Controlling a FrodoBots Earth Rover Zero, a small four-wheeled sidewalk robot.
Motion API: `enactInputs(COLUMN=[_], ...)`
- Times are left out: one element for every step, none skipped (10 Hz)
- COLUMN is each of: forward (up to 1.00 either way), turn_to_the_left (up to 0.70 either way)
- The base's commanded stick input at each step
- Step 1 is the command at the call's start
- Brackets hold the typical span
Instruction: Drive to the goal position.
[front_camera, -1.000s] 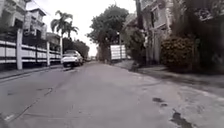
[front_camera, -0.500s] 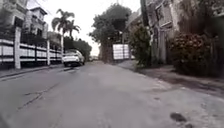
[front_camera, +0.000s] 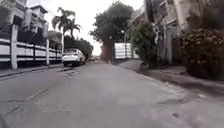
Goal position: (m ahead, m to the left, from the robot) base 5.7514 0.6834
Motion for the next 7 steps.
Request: enactInputs(forward=[1.0,1.0,1.0,1.0,1.0,1.0,1.0], turn_to_the_left=[0.04,0.04,0.04,0.04,0.04,0.04,0.38])
